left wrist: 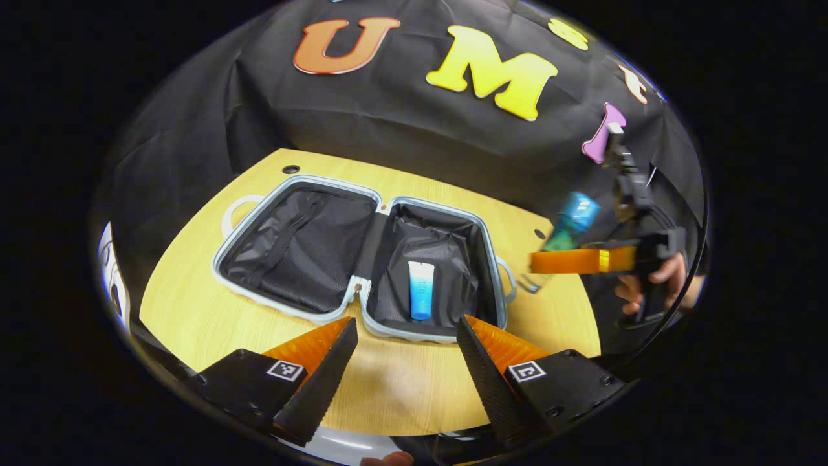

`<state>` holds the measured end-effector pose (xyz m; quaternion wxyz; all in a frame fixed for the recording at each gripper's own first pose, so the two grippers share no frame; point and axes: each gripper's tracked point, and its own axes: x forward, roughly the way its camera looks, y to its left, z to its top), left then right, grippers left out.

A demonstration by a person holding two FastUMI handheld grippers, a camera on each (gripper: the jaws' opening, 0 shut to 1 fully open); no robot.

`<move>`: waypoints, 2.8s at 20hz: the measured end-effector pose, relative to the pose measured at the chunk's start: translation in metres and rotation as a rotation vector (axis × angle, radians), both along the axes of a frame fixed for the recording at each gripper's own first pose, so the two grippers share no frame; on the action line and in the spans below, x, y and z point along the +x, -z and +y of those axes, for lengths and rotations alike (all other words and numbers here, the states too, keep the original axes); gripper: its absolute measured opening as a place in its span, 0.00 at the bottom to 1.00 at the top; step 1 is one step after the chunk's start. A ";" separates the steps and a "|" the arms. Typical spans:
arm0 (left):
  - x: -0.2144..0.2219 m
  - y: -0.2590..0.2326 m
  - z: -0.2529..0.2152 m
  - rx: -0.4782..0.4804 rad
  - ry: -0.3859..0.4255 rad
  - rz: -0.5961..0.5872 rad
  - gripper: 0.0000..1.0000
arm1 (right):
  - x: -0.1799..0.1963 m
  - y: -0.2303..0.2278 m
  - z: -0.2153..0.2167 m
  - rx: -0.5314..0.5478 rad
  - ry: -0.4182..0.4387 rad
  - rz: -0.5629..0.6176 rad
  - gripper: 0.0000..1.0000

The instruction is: First open the suitcase, pack the skin care products into it, and then close the suitcase.

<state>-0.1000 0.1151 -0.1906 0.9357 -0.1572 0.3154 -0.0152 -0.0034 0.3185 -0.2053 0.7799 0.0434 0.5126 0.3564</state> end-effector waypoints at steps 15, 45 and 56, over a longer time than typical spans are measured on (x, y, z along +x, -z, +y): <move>-0.083 -0.003 0.058 -0.075 -0.228 -0.055 0.99 | 0.015 0.134 0.022 -0.305 0.385 0.411 0.30; 0.146 0.097 0.323 -0.374 -0.427 -0.066 0.97 | -0.005 -0.036 -0.088 -0.170 0.170 -0.335 0.67; 0.186 0.144 0.324 -0.225 -0.401 0.086 0.64 | -0.019 -0.051 -0.124 -0.189 0.238 -0.415 0.72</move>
